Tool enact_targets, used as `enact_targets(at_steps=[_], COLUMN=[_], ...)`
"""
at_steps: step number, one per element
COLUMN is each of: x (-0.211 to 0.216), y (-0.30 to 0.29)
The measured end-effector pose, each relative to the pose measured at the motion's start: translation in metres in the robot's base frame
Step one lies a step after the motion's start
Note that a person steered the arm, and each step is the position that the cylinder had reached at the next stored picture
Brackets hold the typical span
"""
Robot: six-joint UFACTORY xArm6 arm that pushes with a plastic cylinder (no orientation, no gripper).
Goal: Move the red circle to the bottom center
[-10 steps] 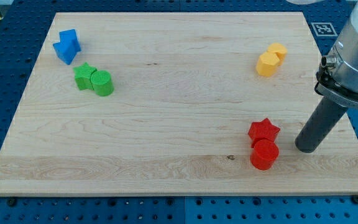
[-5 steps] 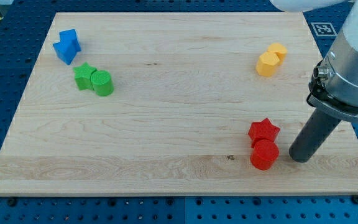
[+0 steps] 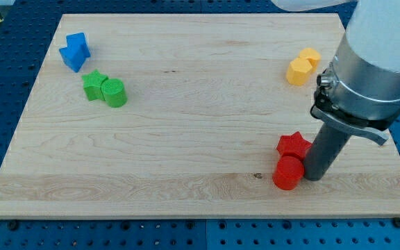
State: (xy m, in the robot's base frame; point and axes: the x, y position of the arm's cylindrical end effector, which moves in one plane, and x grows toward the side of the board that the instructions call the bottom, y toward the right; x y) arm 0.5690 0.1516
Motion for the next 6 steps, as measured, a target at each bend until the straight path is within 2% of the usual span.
enact_targets(at_steps=[6], x=[0.011], y=[-0.027])
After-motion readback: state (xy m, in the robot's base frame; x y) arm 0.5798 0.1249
